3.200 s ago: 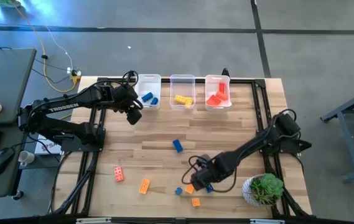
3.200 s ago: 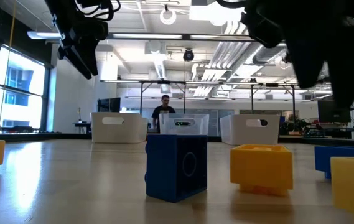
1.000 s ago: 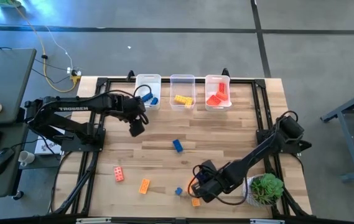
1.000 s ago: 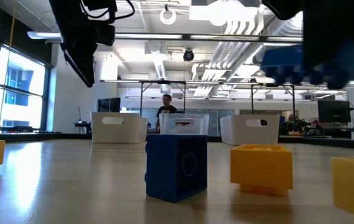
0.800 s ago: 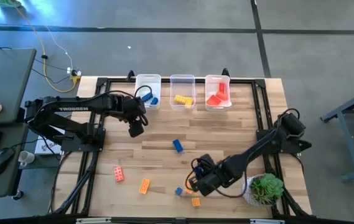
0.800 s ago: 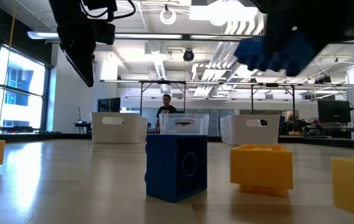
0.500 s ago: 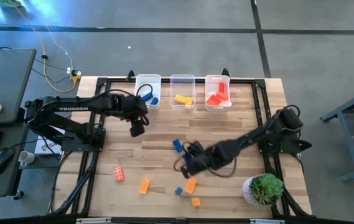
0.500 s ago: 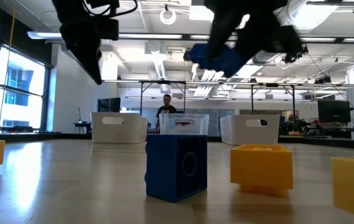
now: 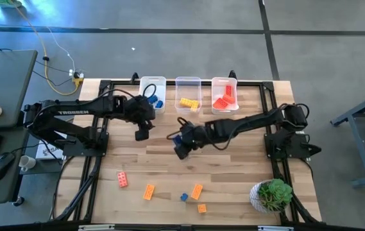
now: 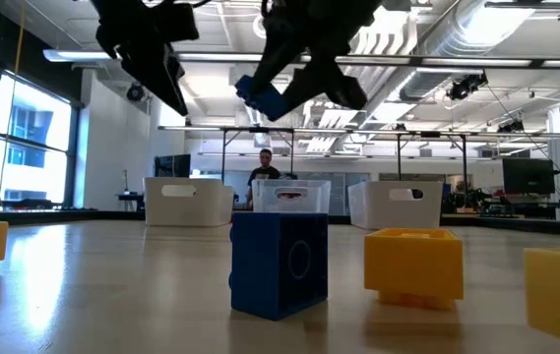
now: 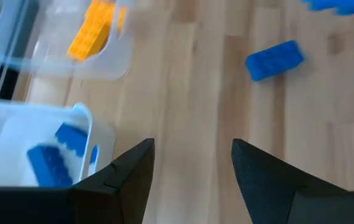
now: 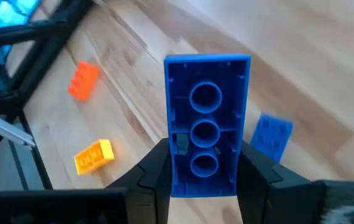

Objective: Sort & place blocks by color
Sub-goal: Put the blue game piece into the left white bin

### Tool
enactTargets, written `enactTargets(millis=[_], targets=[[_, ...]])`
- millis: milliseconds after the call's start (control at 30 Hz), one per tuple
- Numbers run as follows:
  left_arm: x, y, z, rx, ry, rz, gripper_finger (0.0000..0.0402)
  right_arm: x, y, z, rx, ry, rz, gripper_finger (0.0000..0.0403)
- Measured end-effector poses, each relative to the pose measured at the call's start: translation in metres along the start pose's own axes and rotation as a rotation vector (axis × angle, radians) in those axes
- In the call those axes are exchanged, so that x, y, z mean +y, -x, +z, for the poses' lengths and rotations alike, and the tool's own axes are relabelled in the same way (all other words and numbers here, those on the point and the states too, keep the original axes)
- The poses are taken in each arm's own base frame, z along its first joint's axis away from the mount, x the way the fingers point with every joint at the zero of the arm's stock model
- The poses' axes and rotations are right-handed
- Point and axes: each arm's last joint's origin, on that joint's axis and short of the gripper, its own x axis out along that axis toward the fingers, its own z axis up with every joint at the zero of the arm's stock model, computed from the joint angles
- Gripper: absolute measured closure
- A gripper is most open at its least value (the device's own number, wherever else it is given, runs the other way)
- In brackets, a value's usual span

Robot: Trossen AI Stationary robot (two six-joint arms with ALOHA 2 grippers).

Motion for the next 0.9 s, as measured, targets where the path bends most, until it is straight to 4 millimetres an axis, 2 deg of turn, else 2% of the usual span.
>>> enactTargets(millis=[233,400,667,900], targets=[[-0.003,0.006,0.006,-0.104,-0.093,-0.110,0.0202,-0.002,0.010,0.024,-0.105,0.108,0.067,0.0297],[-0.004,0.007,0.013,-0.191,-0.084,-0.186,0.0202,-0.001,0.019,0.039,-0.197,0.227,0.113,0.0297],[0.007,0.008,0.020,-0.276,0.030,-0.202,0.0202,-0.007,0.049,0.060,-0.298,0.373,0.125,0.0297],[0.019,0.016,0.036,-0.466,0.181,-0.302,0.0202,-0.013,0.083,0.073,-0.377,0.511,0.138,0.0297]])
